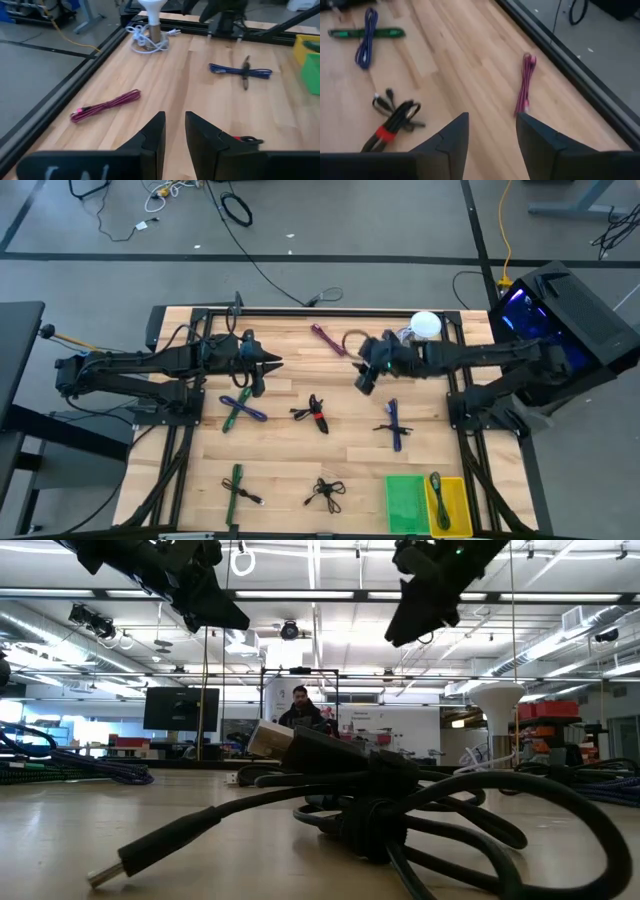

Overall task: Pick & Place USB Port
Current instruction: Put the red and black charger cable into the yellow basket

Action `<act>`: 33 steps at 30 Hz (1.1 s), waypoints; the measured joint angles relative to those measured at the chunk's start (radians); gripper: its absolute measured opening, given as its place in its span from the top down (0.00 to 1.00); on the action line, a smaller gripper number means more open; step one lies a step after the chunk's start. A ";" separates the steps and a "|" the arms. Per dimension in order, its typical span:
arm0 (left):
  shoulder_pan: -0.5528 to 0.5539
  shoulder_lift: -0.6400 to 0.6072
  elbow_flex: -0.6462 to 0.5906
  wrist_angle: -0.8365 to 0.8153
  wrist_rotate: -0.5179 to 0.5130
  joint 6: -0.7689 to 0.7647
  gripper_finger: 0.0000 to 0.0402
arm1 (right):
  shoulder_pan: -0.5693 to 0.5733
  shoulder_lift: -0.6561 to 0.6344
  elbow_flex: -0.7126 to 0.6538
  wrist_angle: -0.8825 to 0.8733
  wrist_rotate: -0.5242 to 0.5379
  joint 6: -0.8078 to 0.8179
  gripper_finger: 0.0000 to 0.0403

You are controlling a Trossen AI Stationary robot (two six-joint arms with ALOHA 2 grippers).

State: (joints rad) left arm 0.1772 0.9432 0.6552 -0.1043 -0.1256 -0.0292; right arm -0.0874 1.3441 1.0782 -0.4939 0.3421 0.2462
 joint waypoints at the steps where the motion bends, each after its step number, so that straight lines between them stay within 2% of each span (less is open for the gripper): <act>1: 0.000 0.000 0.000 0.000 -0.012 0.000 0.81 | -0.030 0.007 0.000 0.022 -0.019 -0.020 0.59; 5: 0.000 0.000 0.000 0.001 -0.045 0.001 0.81 | -0.130 0.057 0.000 0.079 -0.106 -0.075 0.59; 11: 0.000 0.000 -0.001 0.002 -0.080 0.000 0.81 | -0.197 0.187 0.000 0.188 -0.233 -0.138 0.59; 22: 0.000 0.000 -0.001 0.000 -0.081 -0.002 0.81 | -0.280 0.348 0.000 0.277 -0.264 -0.176 0.59; 25: 0.000 0.002 -0.001 -0.003 -0.108 -0.001 0.81 | -0.291 0.352 0.000 0.314 -0.283 -0.174 0.58; 30: 0.036 0.061 0.000 0.050 -0.233 0.019 0.81 | -0.317 0.314 0.000 0.354 -0.280 -0.188 0.58; 33: 0.105 0.148 0.000 0.135 -0.192 0.029 0.81 | -0.331 0.301 0.000 0.372 -0.304 -0.184 0.58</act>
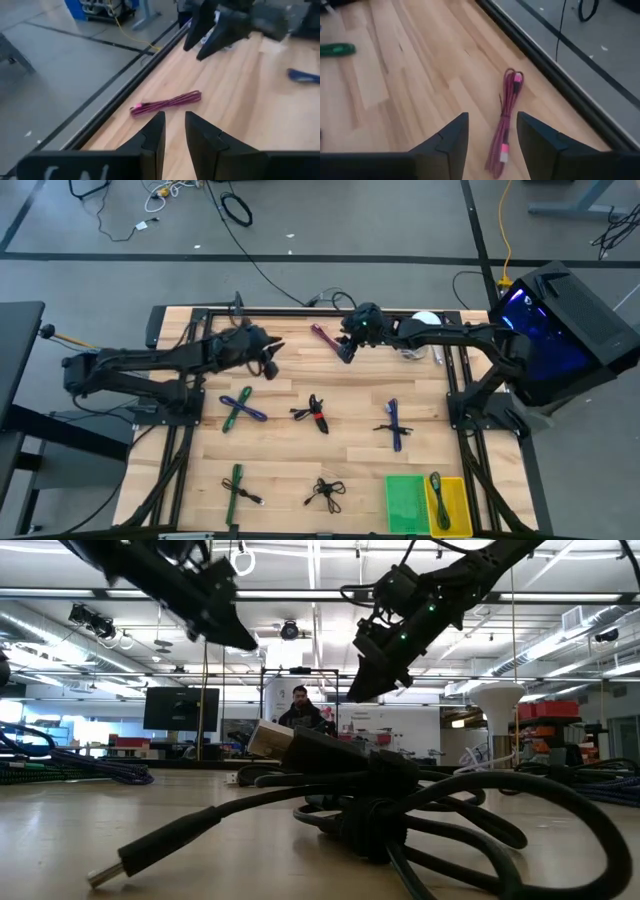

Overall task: Pick & Place USB Port
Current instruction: Put the red and black charger cable into the yellow basket

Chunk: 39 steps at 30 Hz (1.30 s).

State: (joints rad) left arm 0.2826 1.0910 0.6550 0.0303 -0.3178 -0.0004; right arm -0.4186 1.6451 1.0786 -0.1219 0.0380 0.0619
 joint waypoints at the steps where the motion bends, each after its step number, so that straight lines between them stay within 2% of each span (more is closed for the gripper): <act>1: 0.028 0.036 0.000 0.035 0.028 0.008 0.81 | -0.001 -0.002 0.000 -0.007 -0.008 0.002 0.58; 7: 0.195 0.247 0.001 0.246 0.265 0.009 0.81 | 0.014 -0.004 0.000 -0.005 -0.061 0.007 0.58; 9: 0.230 0.318 0.029 0.301 0.316 0.000 0.81 | 0.020 -0.004 0.000 0.004 -0.064 0.001 0.58; 13: 0.265 0.464 0.156 0.257 0.362 -0.031 0.81 | 0.027 -0.004 0.000 0.015 -0.066 -0.002 0.58; 18: 0.258 0.637 0.368 0.009 0.357 0.040 0.81 | 0.032 -0.005 0.000 0.008 -0.080 -0.018 0.58; 22: 0.258 0.715 0.476 -0.161 0.273 0.115 0.81 | 0.030 -0.005 0.000 -0.036 -0.074 -0.022 0.58; 29: 0.212 0.803 0.561 -0.153 0.212 0.413 0.81 | 0.029 -0.005 0.000 -0.032 -0.077 -0.022 0.58; 36: 0.176 0.855 0.590 -0.174 0.187 0.577 0.80 | 0.040 -0.005 0.000 -0.036 -0.082 -0.021 0.58; 39: 0.170 0.872 0.602 -0.169 0.183 0.615 0.76 | 0.047 -0.005 0.000 -0.035 -0.082 -0.021 0.58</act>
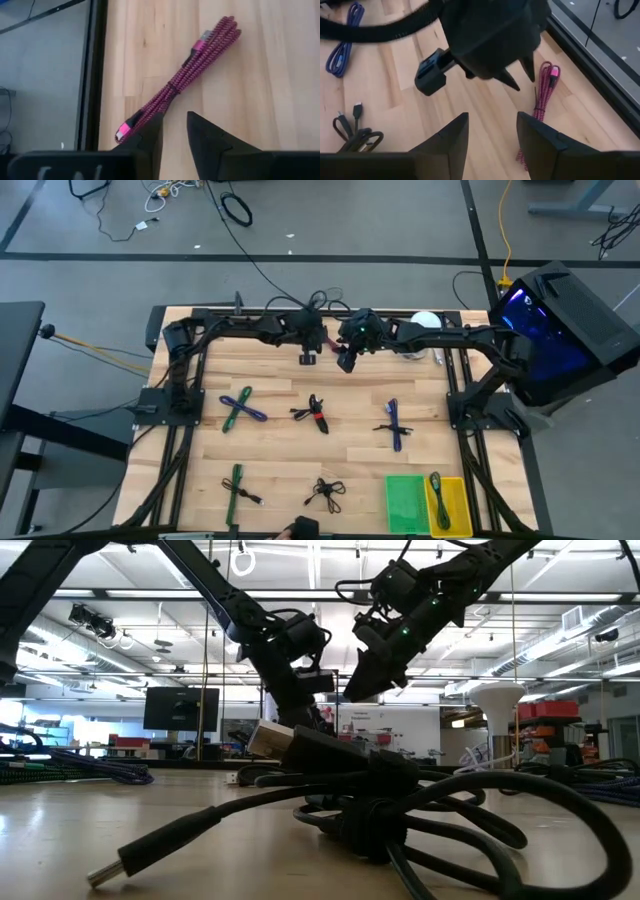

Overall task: Pick & Place USB Port
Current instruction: Put the red and black charger cable into the yellow basket

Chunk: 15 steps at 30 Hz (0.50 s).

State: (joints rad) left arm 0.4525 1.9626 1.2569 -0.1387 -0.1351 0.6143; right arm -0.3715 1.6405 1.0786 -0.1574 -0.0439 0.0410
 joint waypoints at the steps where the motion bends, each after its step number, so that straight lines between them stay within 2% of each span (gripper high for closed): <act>1: -0.002 0.002 0.002 -0.001 -0.003 0.000 0.73 | 0.004 0.000 0.000 0.000 0.000 0.000 0.58; 9: 0.000 0.003 0.007 0.030 -0.015 0.044 0.52 | 0.035 0.000 0.000 0.037 0.000 -0.001 0.58; 15: -0.009 0.034 0.015 0.045 0.007 0.082 0.49 | 0.065 0.000 0.000 0.063 -0.001 -0.001 0.58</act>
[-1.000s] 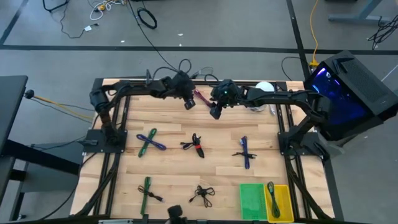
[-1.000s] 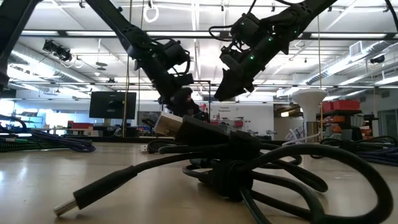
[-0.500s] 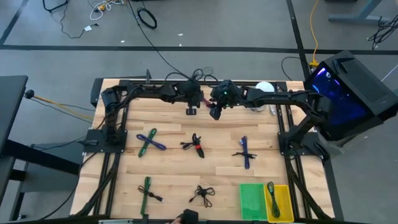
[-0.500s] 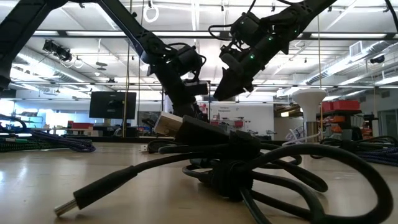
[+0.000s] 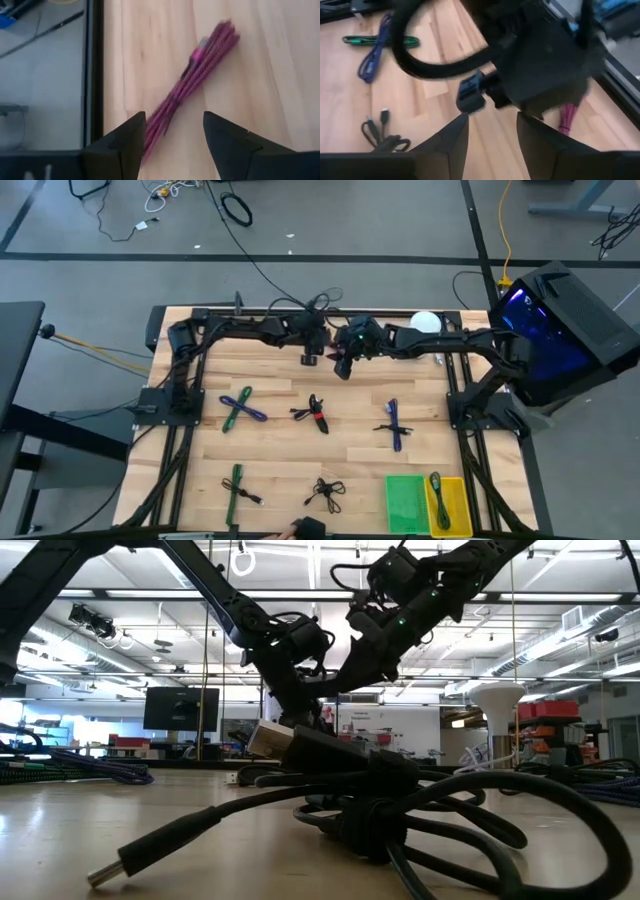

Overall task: Pick & Place USB Port
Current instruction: Put the red and black charger cable into the yellow basket

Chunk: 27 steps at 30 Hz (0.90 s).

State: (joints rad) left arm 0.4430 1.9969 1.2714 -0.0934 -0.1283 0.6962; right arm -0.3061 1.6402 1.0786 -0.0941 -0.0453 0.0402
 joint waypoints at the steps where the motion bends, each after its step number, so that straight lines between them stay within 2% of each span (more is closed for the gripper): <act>1: -0.001 0.002 0.000 -0.010 0.005 -0.004 0.49 | 0.006 0.000 0.000 0.004 -0.001 0.000 0.58; 8: -0.005 0.067 0.071 -0.014 0.028 -0.039 0.49 | 0.043 -0.001 0.000 0.044 0.000 -0.002 0.58; 18: -0.009 0.138 0.228 -0.217 0.055 -0.064 0.49 | 0.075 -0.001 0.000 0.052 0.002 -0.010 0.58; 23: -0.009 0.149 0.272 -0.278 0.078 -0.016 0.49 | 0.084 -0.001 0.000 0.056 0.003 -0.010 0.58; 27: -0.011 0.151 0.290 -0.316 0.105 -0.046 0.49 | 0.086 -0.001 0.000 0.062 0.002 -0.010 0.58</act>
State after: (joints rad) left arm 0.4325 2.1483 1.5614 -0.4093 -0.0236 0.6497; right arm -0.2199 1.6394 1.0786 -0.0319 -0.0429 0.0299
